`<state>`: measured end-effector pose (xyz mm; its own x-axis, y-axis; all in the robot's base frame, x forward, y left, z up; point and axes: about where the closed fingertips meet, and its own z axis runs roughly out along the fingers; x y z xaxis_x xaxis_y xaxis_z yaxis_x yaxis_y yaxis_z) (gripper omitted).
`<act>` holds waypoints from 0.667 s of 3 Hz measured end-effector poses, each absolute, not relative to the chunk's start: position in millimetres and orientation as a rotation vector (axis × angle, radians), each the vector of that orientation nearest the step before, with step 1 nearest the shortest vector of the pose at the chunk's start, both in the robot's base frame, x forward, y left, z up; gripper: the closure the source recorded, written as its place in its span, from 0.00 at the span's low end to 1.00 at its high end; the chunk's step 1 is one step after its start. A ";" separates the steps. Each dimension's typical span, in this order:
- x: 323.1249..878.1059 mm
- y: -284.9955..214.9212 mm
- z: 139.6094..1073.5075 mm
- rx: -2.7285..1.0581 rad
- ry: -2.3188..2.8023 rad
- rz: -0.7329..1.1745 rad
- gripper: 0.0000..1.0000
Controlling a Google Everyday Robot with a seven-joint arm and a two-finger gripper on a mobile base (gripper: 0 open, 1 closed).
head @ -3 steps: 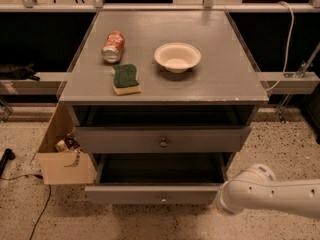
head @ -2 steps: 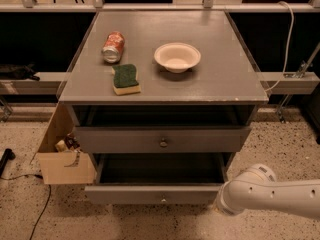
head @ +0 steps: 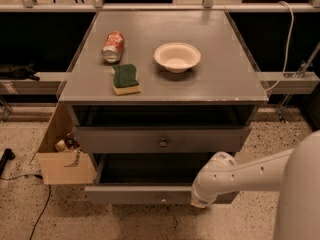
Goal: Close middle drawer
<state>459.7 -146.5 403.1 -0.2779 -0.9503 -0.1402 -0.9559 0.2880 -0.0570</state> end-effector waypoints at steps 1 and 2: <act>462.1 -136.1 399.4 -1.818 2.386 0.065 1.00; 462.1 -136.1 399.4 -1.818 2.386 0.065 0.82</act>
Offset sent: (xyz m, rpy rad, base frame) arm 0.0024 0.0104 -0.0037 -0.0002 0.0064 0.0206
